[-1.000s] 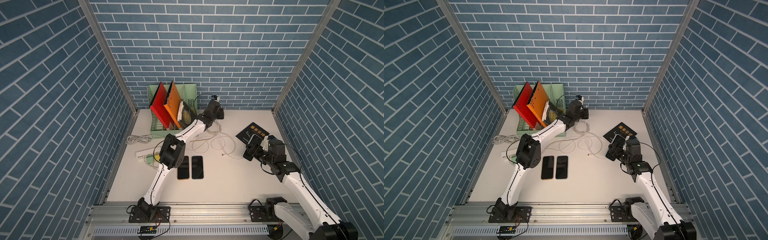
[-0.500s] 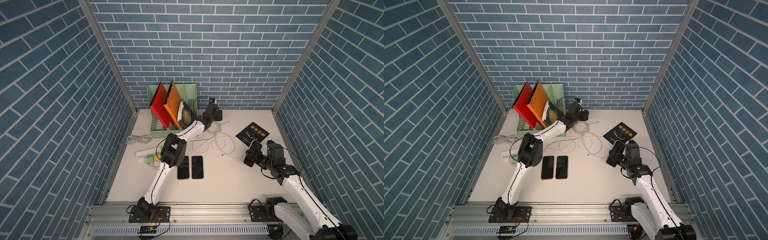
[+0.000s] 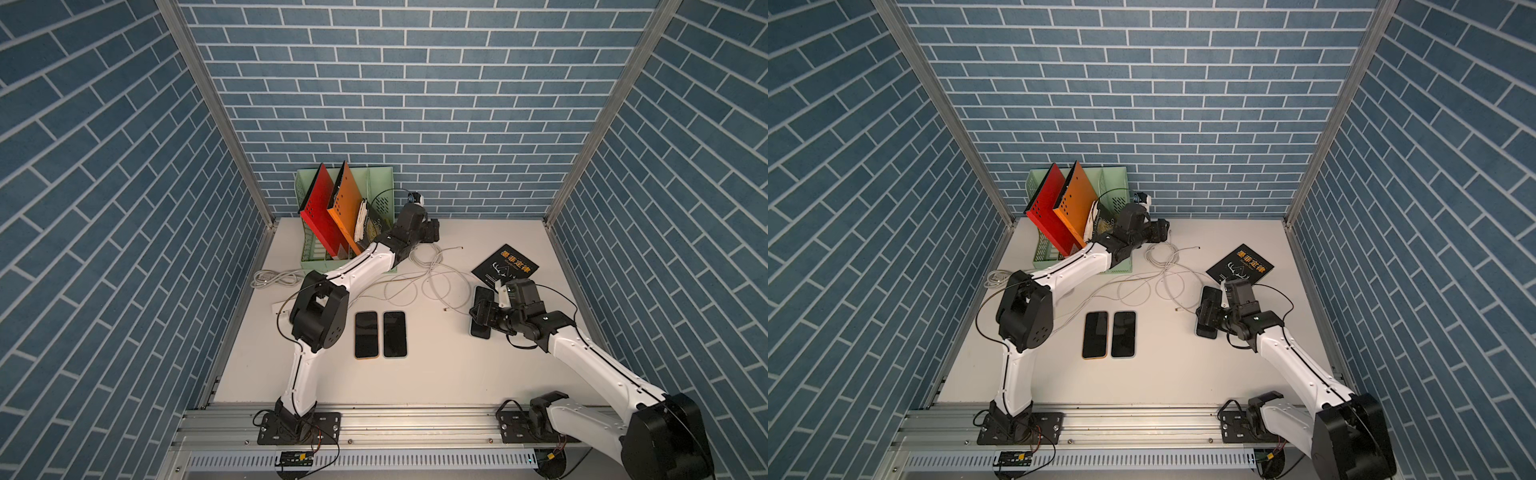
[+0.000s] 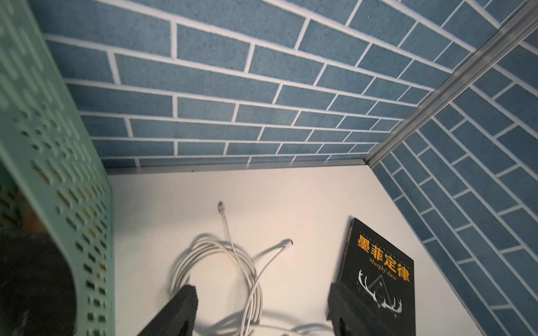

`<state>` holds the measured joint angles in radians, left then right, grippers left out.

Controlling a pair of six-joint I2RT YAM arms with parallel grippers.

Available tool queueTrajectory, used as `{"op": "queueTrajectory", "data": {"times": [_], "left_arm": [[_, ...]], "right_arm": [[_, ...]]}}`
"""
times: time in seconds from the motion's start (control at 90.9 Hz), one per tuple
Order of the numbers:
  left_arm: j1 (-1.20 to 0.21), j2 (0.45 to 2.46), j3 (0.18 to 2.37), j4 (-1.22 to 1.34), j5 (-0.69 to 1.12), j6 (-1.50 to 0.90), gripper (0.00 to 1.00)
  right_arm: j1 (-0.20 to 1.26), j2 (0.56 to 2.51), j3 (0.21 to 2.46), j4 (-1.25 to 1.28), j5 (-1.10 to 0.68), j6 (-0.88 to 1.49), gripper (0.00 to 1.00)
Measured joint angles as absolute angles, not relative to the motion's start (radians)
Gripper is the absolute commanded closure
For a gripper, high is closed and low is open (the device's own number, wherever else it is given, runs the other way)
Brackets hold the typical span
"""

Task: Unplug the charging cable from the phone
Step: Place the phone at the center of the board.

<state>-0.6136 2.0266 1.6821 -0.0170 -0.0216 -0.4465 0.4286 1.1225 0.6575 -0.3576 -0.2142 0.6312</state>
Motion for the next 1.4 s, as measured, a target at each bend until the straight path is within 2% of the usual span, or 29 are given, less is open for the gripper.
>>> {"op": "queueTrajectory", "data": {"times": [0.264,0.473,0.704,1.122,1.276,1.397], "left_arm": [[-0.616,1.691,1.185,0.028,-0.072,-0.51,0.24],[-0.613,1.494,0.954,0.003,-0.135,-0.551,0.24],[-0.597,1.367,0.841,-0.009,-0.172,-0.585,0.24],[-0.58,1.351,0.786,-0.022,-0.179,-0.606,0.25],[-0.574,1.349,0.776,-0.021,-0.175,-0.609,0.25],[-0.567,1.348,0.763,-0.022,-0.172,-0.611,0.25]], "right_arm": [[0.684,1.325,0.708,-0.25,-0.191,0.688,0.82],[0.829,1.478,0.782,-0.198,-0.127,0.768,0.81],[0.89,1.553,0.813,-0.201,-0.018,0.86,0.82],[0.927,1.629,0.855,-0.216,0.072,0.947,0.78],[0.931,1.644,0.871,-0.222,0.08,0.96,0.67],[0.934,1.649,0.875,-0.222,0.084,0.965,0.47]]}}
